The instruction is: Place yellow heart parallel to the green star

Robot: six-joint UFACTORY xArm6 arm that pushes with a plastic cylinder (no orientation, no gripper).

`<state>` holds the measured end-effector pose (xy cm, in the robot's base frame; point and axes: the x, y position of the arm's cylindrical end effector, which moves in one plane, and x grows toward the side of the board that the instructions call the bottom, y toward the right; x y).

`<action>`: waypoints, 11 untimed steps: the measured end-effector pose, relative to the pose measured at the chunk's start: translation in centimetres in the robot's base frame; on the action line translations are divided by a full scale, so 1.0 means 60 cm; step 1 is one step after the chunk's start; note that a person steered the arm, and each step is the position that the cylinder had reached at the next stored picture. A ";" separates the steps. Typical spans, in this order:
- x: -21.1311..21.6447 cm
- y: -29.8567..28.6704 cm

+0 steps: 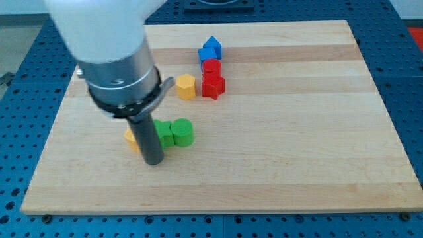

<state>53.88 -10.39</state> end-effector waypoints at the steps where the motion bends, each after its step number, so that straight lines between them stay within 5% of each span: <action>1: -0.060 0.002; 2: -0.110 -0.030; 5: 0.029 -0.021; 6: 0.031 -0.101; 8: -0.066 -0.184; 10: 0.057 -0.111; 11: 0.047 -0.055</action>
